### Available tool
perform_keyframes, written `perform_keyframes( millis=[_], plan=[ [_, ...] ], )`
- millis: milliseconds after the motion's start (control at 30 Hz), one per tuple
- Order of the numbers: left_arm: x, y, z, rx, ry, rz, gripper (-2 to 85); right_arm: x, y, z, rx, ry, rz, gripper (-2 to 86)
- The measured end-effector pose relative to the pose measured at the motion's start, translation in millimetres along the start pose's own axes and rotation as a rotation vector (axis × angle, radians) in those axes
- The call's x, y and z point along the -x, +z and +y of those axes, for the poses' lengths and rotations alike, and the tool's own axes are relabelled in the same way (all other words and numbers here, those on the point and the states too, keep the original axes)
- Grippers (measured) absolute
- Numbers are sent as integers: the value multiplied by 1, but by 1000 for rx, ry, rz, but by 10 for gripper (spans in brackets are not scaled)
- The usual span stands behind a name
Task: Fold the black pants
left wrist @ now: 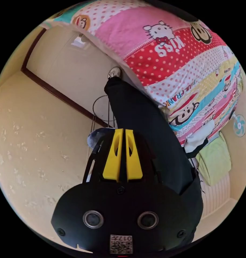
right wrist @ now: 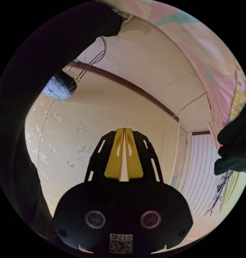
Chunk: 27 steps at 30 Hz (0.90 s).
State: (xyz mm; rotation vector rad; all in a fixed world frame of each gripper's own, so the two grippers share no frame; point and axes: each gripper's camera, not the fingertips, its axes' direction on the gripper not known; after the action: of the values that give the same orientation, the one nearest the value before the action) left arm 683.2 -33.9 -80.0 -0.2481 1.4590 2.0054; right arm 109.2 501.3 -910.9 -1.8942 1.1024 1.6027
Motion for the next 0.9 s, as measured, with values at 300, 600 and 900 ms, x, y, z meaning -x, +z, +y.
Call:
perform_keyframes(
  millis=[300, 600, 900],
  plan=[
    [135, -69, -12, -71, -244, 376, 36, 103, -206, -12, -283, 33, 245, 5],
    [126, -176, -79, -234, -60, 550, 54, 227, -247, -7, -412, 29, 207, 5],
    [17, -396, -113, -751, 388, 635, 87, 239, -101, 23, -122, 251, 24, 5]
  ],
)
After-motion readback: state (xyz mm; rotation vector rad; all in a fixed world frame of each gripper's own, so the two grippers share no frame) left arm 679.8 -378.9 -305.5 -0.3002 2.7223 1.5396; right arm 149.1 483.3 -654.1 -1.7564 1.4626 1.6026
